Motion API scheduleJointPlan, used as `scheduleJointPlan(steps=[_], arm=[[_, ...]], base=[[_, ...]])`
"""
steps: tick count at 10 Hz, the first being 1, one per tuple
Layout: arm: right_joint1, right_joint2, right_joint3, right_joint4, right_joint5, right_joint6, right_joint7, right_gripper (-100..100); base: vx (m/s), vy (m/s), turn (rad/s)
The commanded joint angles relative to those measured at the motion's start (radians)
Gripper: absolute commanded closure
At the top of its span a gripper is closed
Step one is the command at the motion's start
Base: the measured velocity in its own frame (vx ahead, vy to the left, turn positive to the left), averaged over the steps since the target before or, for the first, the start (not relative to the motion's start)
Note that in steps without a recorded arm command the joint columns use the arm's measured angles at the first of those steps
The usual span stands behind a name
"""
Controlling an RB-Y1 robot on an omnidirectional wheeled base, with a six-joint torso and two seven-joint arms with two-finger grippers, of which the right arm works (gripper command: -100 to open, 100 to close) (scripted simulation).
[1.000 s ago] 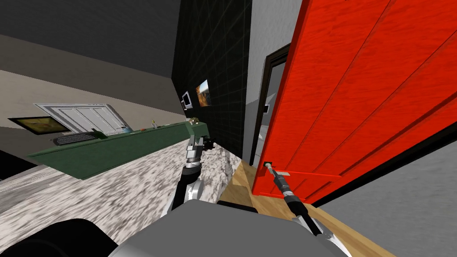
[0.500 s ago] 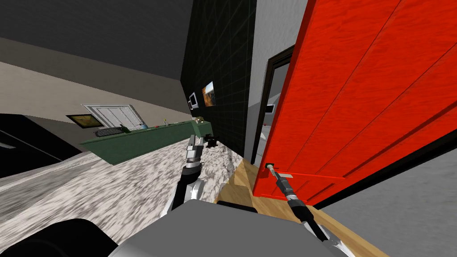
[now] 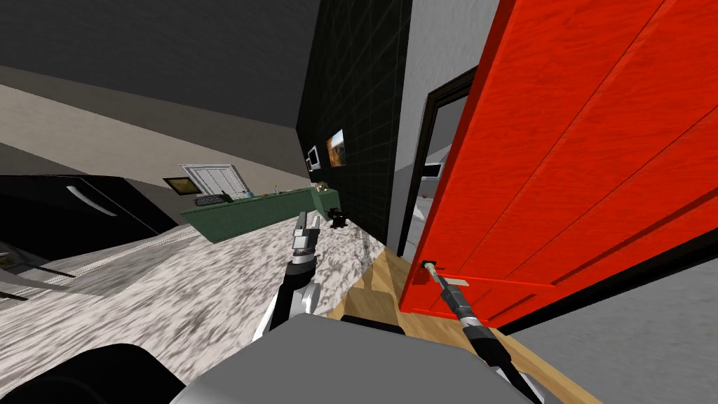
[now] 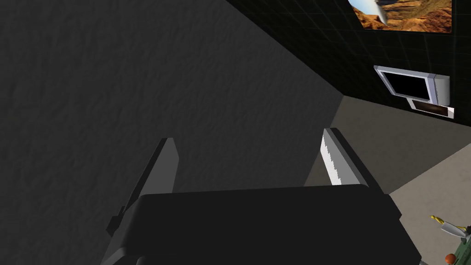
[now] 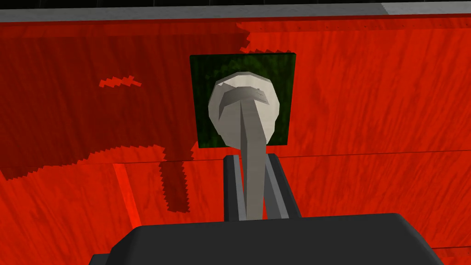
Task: Pull the door open
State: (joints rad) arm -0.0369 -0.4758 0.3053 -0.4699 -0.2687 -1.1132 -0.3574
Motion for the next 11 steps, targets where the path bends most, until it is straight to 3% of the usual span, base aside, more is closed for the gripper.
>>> scheduleJointPlan(steps=[1,2,4,5,6,7,8,9,10,11], arm=[[-0.012,0.001,0.007,0.042,0.0,-0.025,-0.01,100],[-0.012,0.001,0.007,0.042,0.0,-0.025,-0.01,100],[0.007,-0.019,0.018,0.048,-0.009,-0.055,-0.025,100],[0.003,-0.011,0.016,0.05,-0.006,-0.049,-0.02,100],[0.021,-0.021,0.03,0.057,-0.011,-0.081,-0.03,100],[0.021,-0.021,0.03,0.057,-0.011,-0.081,-0.03,100],[0.021,-0.021,0.03,0.087,-0.011,-0.081,-0.03,100],[0.037,-0.031,0.04,0.065,-0.017,-0.11,-0.038,100],[0.037,-0.031,0.04,0.065,-0.017,-0.11,-0.038,100],[0.049,-0.039,0.048,0.071,-0.02,-0.131,-0.044,100]], base=[[-0.146,-0.037,0.055],[-0.056,-0.013,-0.011],[-0.123,-0.054,0.172],[-0.063,-0.039,0.053],[-0.144,-0.068,0.207],[-0.165,-0.08,0.136],[-0.068,-0.023,0.011],[-0.114,-0.025,0.104],[-0.128,-0.054,0.093],[-0.136,-0.065,0.155]])
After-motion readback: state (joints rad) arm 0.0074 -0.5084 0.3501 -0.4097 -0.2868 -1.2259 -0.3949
